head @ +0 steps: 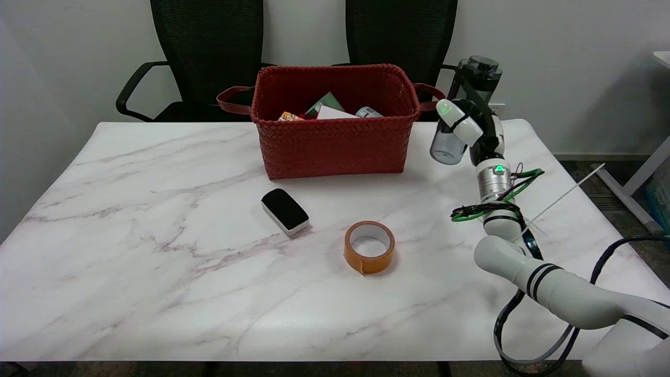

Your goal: Place the black water bottle into the brown storage basket.

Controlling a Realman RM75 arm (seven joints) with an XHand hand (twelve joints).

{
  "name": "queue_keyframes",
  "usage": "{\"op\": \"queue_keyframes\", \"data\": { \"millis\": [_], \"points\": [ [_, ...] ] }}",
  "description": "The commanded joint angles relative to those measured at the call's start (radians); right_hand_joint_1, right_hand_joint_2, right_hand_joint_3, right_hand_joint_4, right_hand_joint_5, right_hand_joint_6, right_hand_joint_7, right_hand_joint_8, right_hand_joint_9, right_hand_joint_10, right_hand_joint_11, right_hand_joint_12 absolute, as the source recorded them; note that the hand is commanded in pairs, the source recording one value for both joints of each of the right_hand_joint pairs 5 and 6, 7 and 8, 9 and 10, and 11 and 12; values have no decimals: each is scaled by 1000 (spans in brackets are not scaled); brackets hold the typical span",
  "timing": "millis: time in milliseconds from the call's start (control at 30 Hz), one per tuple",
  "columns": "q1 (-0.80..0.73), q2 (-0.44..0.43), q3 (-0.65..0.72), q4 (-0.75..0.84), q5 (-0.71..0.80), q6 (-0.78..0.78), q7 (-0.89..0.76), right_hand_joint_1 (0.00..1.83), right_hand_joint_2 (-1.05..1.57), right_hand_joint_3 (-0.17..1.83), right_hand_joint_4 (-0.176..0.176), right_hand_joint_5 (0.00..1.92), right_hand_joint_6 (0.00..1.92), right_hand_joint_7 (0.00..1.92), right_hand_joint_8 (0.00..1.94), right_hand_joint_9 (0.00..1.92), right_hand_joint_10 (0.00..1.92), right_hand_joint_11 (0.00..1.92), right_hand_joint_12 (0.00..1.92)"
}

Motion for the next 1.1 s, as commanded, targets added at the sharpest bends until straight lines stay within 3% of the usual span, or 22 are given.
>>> {"op": "queue_keyframes", "data": {
  "millis": [33,633,1100],
  "points": [
    [-16,56,78,138,-135,31,-2,1066,689,-175,0,810,810,1321,1321,1244,1244,909,909],
    [93,47,128,156,-322,-68,-2,1082,668,-175,0,791,791,1312,1312,1237,1237,910,910],
    [281,-17,-12,16,-371,-110,-9,1056,645,-175,0,808,808,1312,1312,1217,1217,897,897]
  ]
}}
